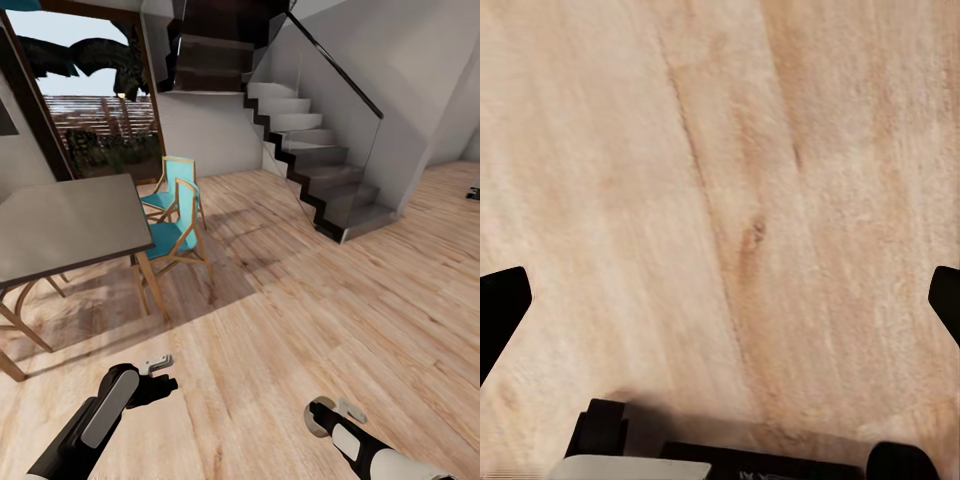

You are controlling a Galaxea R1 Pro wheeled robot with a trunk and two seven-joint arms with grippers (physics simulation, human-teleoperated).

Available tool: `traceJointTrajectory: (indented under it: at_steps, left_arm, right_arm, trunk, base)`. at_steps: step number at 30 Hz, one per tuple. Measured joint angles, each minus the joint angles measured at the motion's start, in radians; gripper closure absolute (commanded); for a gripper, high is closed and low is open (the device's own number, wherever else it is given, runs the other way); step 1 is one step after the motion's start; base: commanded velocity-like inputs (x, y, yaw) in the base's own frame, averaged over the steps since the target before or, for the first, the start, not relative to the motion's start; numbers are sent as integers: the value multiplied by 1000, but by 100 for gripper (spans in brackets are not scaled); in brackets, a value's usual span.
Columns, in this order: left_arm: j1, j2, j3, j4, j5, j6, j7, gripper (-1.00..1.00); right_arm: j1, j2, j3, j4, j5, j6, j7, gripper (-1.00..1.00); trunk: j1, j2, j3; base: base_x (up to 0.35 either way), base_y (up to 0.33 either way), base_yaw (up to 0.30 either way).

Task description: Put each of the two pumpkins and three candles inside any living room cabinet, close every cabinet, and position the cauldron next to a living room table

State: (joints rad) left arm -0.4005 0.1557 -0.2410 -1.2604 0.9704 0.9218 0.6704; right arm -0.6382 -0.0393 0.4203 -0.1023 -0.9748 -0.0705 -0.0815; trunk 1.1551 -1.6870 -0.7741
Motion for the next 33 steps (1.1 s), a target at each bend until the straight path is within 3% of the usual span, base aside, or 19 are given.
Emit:
traceJointTrajectory:
  at_steps: [33]
  left_arm:
    - [1, -2, -1, -1, 0, 0, 0, -100]
  right_arm:
    - [0, 0, 0, 0, 0, -2, 0, 100]
  trunk:
    - [-4, 7, 3]
  base:
    - [0, 0, 285]
